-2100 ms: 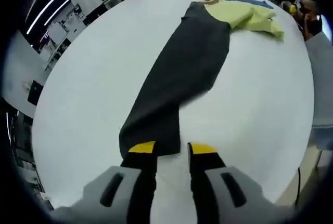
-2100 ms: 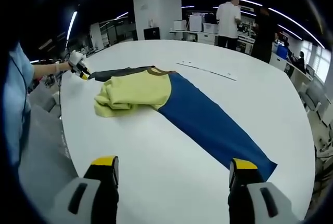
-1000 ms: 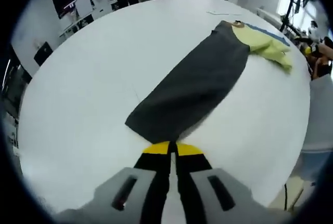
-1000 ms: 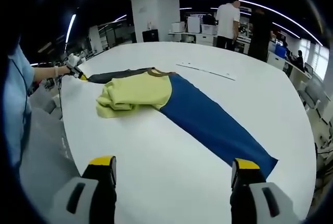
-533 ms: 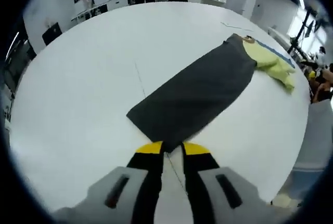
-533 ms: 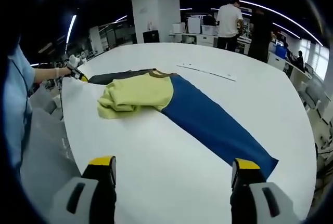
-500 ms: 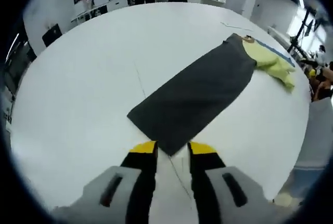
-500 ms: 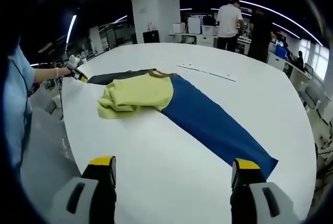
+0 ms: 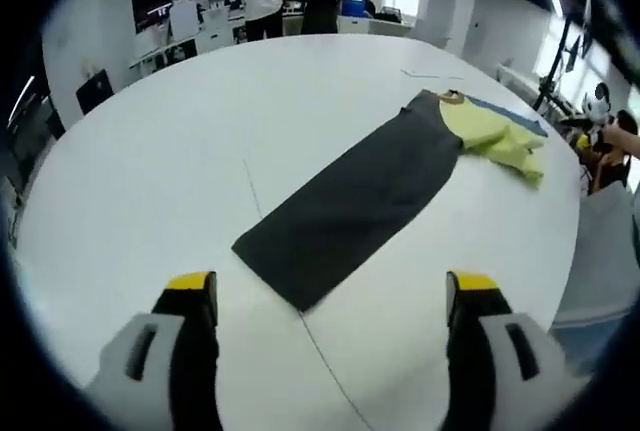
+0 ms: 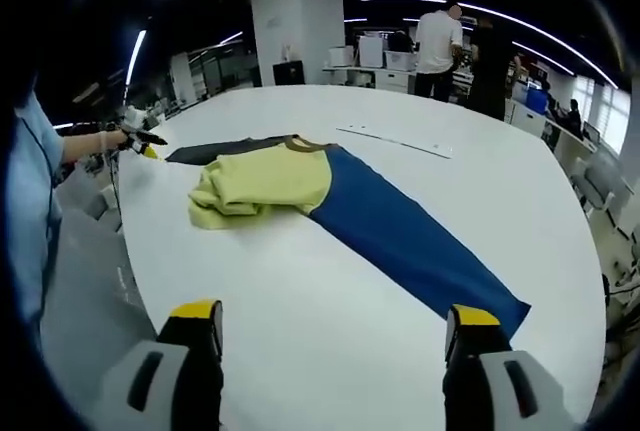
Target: Fold the garment on the visible template until the final outline fits inside the template.
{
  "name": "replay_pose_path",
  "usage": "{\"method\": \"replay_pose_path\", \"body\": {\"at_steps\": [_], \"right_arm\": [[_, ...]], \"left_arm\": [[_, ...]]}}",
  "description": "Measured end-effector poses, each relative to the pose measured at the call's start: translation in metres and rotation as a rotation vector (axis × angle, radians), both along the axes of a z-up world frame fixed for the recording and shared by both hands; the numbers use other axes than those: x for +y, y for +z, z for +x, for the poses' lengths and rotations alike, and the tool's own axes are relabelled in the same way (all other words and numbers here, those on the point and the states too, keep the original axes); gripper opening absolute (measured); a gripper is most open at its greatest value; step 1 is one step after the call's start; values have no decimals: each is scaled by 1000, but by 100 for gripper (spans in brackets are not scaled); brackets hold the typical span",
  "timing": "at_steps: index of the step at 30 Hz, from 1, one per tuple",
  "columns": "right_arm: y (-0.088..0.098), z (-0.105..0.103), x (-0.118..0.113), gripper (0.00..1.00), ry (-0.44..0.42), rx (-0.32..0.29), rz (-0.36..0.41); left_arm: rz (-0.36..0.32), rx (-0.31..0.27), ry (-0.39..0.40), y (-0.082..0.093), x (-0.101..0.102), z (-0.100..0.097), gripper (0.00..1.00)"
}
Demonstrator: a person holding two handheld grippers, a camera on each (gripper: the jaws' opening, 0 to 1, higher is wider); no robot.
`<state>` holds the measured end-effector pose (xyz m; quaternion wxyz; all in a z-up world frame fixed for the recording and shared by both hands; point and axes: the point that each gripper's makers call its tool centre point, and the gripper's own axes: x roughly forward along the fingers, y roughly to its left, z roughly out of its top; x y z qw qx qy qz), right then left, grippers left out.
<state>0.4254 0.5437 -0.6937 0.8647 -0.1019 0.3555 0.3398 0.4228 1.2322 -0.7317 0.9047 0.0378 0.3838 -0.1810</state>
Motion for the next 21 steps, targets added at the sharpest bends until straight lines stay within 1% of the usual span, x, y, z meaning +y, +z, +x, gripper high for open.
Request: {"method": "replay_pose_path", "body": {"at_steps": [2, 4, 7, 10, 11, 12, 14, 16, 17, 18, 20, 21], "right_arm": [[0, 0, 1, 93, 0, -3, 4], [0, -1, 2, 93, -2, -3, 9], [-1, -1, 5, 92, 5, -4, 7], [0, -1, 12, 91, 16, -7, 18], [0, 0, 16, 91, 23, -11, 23], [0, 0, 18, 91, 27, -13, 23], [2, 1, 27, 89, 54, -26, 25], [4, 2, 37, 88, 74, -35, 31], [4, 2, 41, 88, 96, -41, 30], [5, 3, 47, 88, 121, -51, 29], [5, 3, 54, 87, 146, -50, 22], [5, 3, 57, 87, 155, -54, 20]], "left_arm": [[-41, -28, -12, 9, -12, -2, 99], [-56, -47, -6, 17, -18, -3, 99], [-85, -74, -17, 26, -31, -5, 99], [-112, -106, -44, 36, -50, -8, 98], [-114, -108, -47, 37, -52, -8, 98], [-119, -110, -53, 40, -60, -11, 98], [-113, -127, -78, 43, -70, -13, 97], [-138, -148, -79, 50, -84, -14, 97], [-150, -162, -93, 55, -93, -15, 96], [-145, -165, -100, 56, -97, -16, 96], [-152, -176, -120, 60, -111, -19, 96], [-154, -171, -131, 61, -119, -22, 96]]}}
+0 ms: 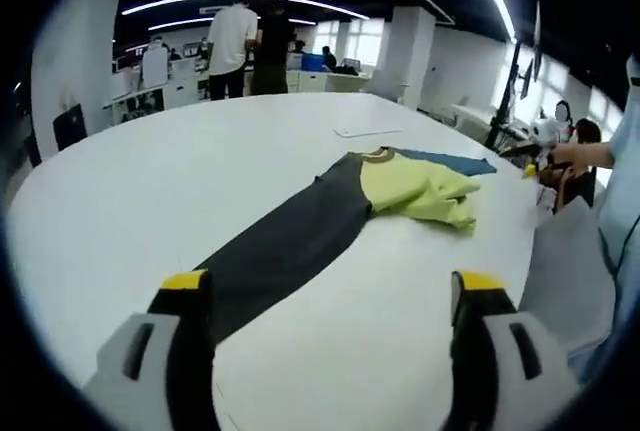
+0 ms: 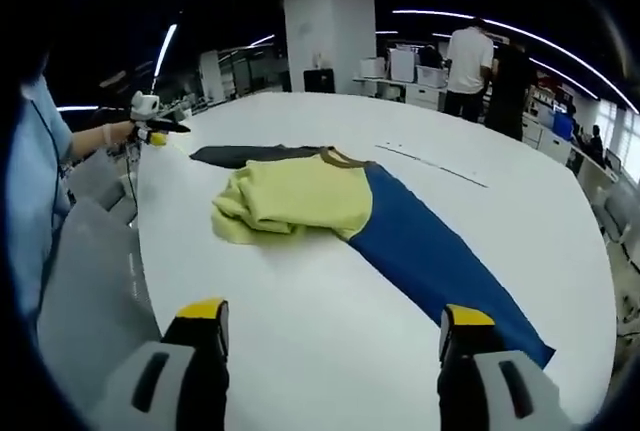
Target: Fold the garment on the visible template until the final outline fits inside the template.
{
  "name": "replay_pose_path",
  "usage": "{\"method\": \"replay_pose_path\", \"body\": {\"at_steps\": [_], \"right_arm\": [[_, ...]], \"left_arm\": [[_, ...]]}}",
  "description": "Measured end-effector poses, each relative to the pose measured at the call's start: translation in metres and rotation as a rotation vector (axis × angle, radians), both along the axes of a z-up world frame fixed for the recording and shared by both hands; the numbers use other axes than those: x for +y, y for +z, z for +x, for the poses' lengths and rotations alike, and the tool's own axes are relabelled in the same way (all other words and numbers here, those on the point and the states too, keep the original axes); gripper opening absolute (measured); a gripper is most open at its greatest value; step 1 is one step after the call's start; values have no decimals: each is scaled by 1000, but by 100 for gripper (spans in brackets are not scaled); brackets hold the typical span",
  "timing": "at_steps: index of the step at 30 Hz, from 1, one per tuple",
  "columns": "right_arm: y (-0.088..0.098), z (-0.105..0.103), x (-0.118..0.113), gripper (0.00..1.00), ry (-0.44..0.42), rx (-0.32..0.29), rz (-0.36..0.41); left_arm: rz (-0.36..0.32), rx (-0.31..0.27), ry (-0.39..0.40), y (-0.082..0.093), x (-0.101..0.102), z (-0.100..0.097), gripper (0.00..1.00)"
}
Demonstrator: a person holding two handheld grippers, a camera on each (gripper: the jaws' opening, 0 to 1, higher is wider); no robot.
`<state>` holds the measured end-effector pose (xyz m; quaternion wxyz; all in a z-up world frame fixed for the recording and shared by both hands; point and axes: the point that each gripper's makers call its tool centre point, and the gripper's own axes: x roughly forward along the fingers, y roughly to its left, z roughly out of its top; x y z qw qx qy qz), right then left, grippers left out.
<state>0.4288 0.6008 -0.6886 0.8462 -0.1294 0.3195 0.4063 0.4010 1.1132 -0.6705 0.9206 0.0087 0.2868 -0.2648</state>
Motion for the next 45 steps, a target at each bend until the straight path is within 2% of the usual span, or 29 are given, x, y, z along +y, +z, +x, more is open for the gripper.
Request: {"method": "replay_pose_path", "body": {"at_steps": [4, 8, 11, 15, 18, 21, 24, 25, 26, 28, 30, 32, 35, 36, 37, 41, 45], "right_arm": [[-1, 1, 18, 83, 62, -12, -1], [1, 4, 42, 76, 151, -57, -8], [2, 7, 62, 71, 209, -90, -15], [-1, 15, 86, 65, 319, -161, -67], [-4, 17, 104, 63, 362, -176, -66], [-12, 22, 116, 57, 432, -235, -127], [-17, 20, 133, 55, 464, -238, -120], [-20, 21, 135, 53, 486, -250, -143], [-26, 22, 135, 50, 527, -275, -199], [-32, 19, 140, 44, 570, -282, -222], [-39, 20, 142, 38, 580, -299, -261], [-43, 26, 143, 30, 594, -351, -312], [-45, 31, 147, 16, 585, -371, -326], [-45, 32, 148, 4, 588, -371, -328], [-43, 32, 149, 0, 598, -354, -327], [-26, 41, 152, 0, 590, -355, -320], [-5, 62, 160, 0, 570, -352, -296]], "left_arm": [[24, 8, -54, 0, -23, -12, 96], [28, -6, -71, 3, -40, -20, 93], [8, -20, -87, 8, -61, -27, 92], [12, -48, -111, 14, -81, -32, 92], [6, -60, -129, 19, -96, -35, 92], [47, -65, -153, 20, -108, -38, 91], [67, -78, -161, 23, -116, -38, 91], [71, -83, -158, 25, -119, -37, 91], [74, -89, -162, 25, -122, -37, 91], [79, -85, -166, 24, -128, -37, 90], [90, -90, -166, 22, -131, -37, 90], [91, -90, -155, 19, -132, -38, 90], [62, -90, -139, 17, -137, -38, 89], [50, -86, -131, 16, -139, -38, 88], [49, -88, -131, 14, -139, -38, 88], [37, -78, -135, 10, -143, -41, 88], [18, -70, -125, 9, -144, -42, 87]]}}
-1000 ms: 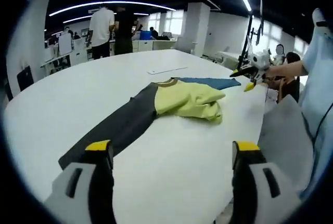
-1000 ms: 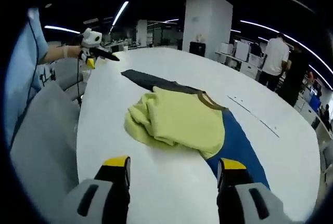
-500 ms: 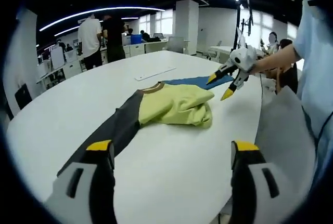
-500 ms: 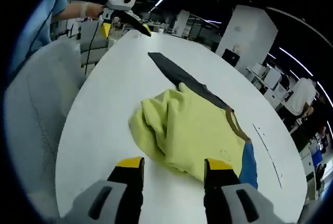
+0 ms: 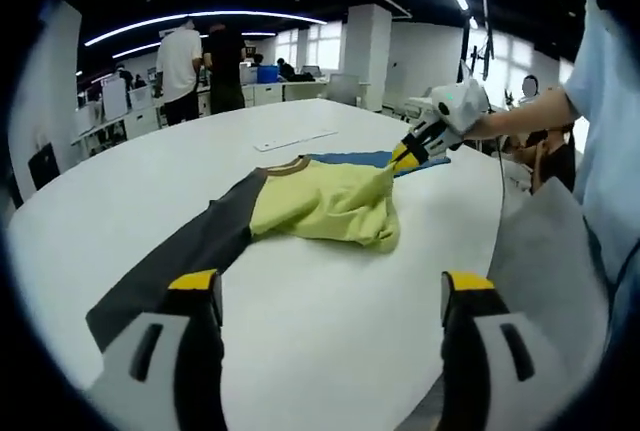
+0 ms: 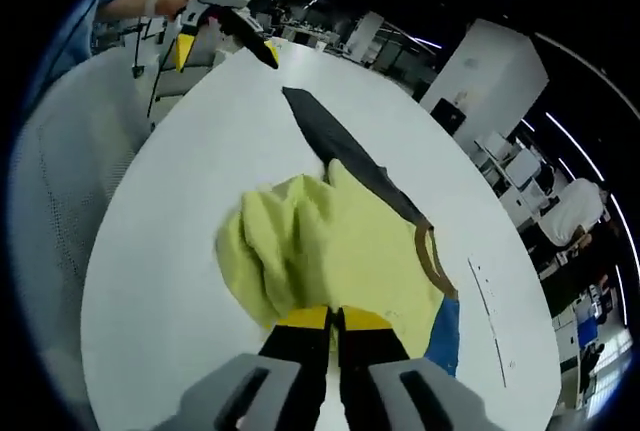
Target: Fold the garment on the visible template until the final outline fits inside the template.
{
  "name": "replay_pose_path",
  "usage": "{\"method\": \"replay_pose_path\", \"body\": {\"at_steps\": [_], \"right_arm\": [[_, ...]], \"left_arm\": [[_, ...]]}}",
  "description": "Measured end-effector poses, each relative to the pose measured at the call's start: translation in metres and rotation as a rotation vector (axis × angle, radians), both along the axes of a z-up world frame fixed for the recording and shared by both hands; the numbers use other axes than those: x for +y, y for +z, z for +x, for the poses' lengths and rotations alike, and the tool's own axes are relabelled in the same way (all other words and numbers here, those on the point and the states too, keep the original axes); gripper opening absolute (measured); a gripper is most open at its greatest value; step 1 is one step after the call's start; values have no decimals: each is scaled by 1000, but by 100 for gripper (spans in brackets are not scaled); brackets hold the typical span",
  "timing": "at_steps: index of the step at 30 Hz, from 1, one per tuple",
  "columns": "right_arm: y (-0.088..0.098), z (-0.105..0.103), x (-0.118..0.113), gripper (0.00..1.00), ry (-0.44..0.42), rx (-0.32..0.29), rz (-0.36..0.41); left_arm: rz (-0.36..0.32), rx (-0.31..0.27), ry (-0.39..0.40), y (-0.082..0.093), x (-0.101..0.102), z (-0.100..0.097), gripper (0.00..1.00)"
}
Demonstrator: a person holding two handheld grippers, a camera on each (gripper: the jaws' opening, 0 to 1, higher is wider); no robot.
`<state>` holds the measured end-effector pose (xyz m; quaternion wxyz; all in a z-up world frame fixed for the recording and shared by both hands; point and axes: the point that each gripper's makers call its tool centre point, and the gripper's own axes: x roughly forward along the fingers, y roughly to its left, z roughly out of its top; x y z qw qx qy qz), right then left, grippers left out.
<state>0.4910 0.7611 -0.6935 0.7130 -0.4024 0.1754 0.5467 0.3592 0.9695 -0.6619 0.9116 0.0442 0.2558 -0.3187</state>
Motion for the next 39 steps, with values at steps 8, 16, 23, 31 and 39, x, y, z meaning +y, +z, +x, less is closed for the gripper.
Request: {"method": "replay_pose_path", "body": {"at_steps": [8, 16, 23, 31, 39], "right_arm": [[6, 39, 27, 0, -56, 73, 46], [-12, 74, 50, 0, -131, 142, 72], [-37, 91, 56, 0, -195, 214, 78], [-56, 94, 57, 0, -224, 261, 70], [-69, 93, 56, 0, -227, 286, 41]], "left_arm": [[-18, 9, 5, -1, -2, 0, 86], [-26, 30, 22, -7, 0, -2, 84], [-39, 40, 36, -10, 0, -3, 83], [-45, 52, 45, -13, 0, -6, 83], [-54, 60, 45, -16, -3, -7, 83]]}}
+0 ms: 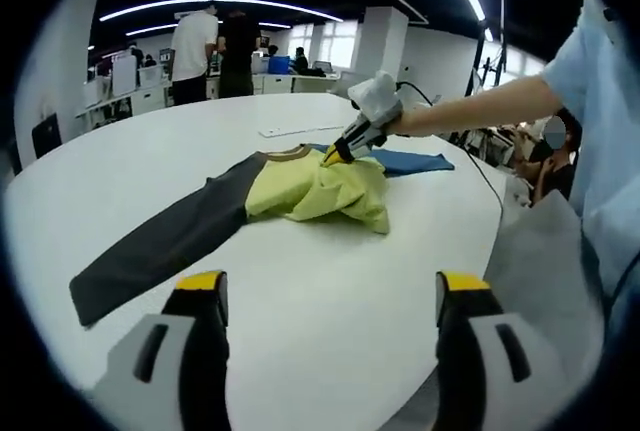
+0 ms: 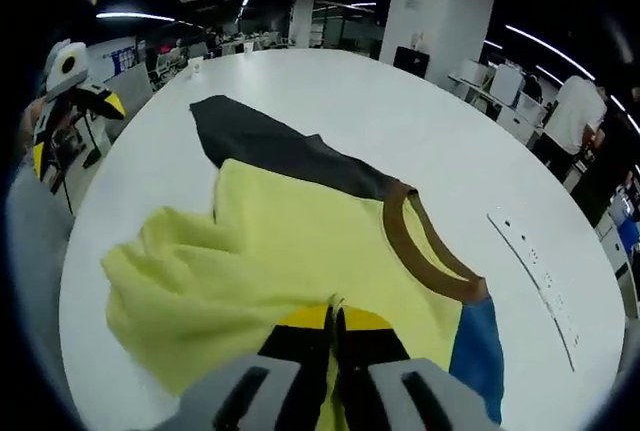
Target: Fold the garment on the visible template until the final outline fits inside the template.
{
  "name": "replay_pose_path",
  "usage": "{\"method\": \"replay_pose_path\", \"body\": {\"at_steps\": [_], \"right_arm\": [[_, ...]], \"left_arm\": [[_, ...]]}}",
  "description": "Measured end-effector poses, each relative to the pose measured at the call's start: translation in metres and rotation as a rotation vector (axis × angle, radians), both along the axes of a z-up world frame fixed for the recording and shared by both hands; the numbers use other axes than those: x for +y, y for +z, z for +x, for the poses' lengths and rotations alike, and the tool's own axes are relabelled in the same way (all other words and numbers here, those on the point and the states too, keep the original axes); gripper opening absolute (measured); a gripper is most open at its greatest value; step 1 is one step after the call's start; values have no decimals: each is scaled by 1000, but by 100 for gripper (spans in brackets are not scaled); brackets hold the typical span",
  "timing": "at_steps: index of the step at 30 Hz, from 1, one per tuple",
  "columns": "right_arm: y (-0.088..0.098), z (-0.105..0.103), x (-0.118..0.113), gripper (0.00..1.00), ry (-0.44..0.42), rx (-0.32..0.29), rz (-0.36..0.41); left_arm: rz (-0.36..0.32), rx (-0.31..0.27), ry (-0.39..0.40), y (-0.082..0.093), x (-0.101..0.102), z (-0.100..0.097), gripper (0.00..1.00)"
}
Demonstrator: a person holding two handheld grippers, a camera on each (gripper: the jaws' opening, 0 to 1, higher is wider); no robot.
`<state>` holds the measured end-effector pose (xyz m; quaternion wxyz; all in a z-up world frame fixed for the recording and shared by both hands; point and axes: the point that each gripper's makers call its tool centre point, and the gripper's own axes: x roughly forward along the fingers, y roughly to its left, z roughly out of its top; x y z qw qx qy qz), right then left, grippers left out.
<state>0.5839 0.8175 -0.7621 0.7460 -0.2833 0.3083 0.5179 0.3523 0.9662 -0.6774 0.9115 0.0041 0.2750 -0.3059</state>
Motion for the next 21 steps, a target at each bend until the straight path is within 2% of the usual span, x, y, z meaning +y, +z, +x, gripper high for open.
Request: {"method": "replay_pose_path", "body": {"at_steps": [8, 13, 18, 21], "right_arm": [[-1, -2, 0, 0, 5, -1, -11], [9, 0, -3, 5, -27, 3, 23], [25, 0, -11, 21, -66, 29, 69], [35, -2, -14, 38, -88, 53, 122]], "left_arm": [[-5, 5, -4, -2, -2, -2, 82], [-4, 4, -6, -2, -1, -3, 83], [-7, 3, -5, -2, -1, -4, 83], [-10, 4, -9, -2, -3, -4, 83]]}}
